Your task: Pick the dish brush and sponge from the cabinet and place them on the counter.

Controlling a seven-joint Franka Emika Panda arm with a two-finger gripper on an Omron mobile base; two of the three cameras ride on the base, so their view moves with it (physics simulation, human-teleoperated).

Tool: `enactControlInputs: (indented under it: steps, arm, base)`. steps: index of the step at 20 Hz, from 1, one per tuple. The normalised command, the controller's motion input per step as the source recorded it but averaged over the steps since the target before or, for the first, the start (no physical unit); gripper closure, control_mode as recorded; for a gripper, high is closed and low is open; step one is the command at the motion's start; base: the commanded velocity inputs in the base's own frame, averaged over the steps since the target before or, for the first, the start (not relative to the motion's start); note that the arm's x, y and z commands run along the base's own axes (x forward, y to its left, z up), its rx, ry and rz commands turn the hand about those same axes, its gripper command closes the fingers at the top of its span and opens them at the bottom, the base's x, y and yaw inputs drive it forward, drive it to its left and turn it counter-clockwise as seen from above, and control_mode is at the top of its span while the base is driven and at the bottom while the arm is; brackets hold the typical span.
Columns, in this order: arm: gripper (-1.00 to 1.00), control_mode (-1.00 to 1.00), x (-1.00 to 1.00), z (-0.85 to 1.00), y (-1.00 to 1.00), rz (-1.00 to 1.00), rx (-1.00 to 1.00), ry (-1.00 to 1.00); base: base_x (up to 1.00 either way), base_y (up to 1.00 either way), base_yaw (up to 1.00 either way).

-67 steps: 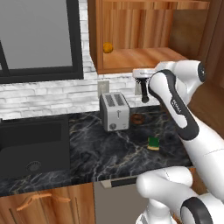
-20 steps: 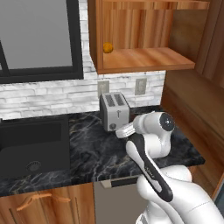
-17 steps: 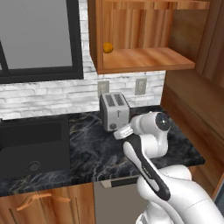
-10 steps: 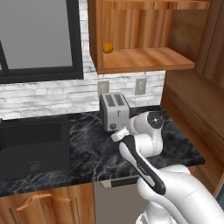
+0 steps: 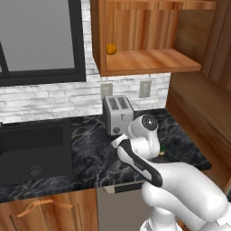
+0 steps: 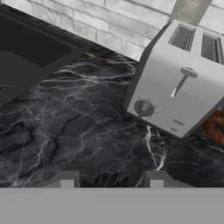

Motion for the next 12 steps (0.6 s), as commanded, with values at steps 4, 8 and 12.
enactControlInputs:
  steps: [4, 8, 12]
  arm:
    - [1.00, -1.00, 0.24, -0.41, 0.00, 0.00, 0.00, 0.00]
    - [1.00, -1.00, 0.23, -0.42, 0.00, 0.00, 0.00, 0.00]
    - [1.00, -1.00, 0.20, -0.44, 0.00, 0.00, 0.00, 0.00]
  base:
    - [0.00, 0.00, 0.00]
    - [0.00, 0.00, 0.00]
    - [0.00, 0.00, 0.00]
